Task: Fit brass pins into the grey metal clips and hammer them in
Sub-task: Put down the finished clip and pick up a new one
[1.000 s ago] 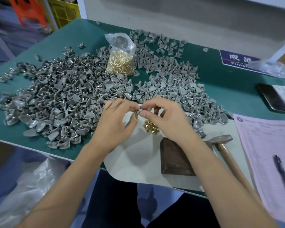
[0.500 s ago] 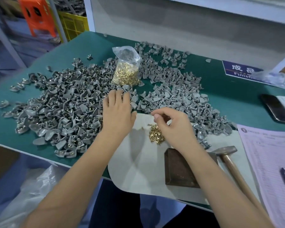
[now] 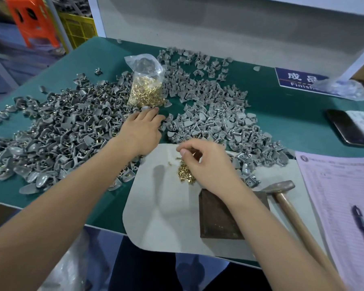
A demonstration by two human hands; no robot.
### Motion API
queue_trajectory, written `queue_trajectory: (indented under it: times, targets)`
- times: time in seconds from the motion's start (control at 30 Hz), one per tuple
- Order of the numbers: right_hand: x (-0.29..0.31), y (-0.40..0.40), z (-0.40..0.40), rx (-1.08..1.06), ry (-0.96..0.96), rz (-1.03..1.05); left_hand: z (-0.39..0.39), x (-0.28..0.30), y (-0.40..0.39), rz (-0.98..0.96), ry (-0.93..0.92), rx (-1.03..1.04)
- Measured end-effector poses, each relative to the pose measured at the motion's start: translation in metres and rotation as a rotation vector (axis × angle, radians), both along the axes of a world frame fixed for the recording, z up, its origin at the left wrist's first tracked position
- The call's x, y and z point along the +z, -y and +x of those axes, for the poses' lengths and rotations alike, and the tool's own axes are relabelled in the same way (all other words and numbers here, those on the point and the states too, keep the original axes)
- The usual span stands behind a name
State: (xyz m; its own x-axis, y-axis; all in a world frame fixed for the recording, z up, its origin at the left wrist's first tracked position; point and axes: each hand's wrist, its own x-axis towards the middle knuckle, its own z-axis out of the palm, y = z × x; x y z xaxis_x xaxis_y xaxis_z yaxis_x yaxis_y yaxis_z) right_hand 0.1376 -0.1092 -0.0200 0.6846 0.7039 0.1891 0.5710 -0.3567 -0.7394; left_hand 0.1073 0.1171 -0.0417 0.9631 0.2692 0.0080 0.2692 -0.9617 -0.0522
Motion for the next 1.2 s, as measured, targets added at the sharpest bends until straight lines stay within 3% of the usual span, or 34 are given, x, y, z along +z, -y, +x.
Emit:
queue_trajectory:
  times: [0.5, 1.1, 1.2]
  targets:
    - [-0.002, 0.003, 0.002, 0.008, -0.034, -0.062, -0.012, -0.009, -0.008, 0.073, 0.123, 0.133]
    - [-0.008, 0.000, 0.006, 0.013, -0.052, -0.055, -0.033, -0.005, -0.060, 0.008, 0.170, 0.102]
    - [-0.009, -0.002, 0.006, 0.015, -0.036, -0.066, -0.034, 0.002, -0.057, 0.080, 0.165, 0.112]
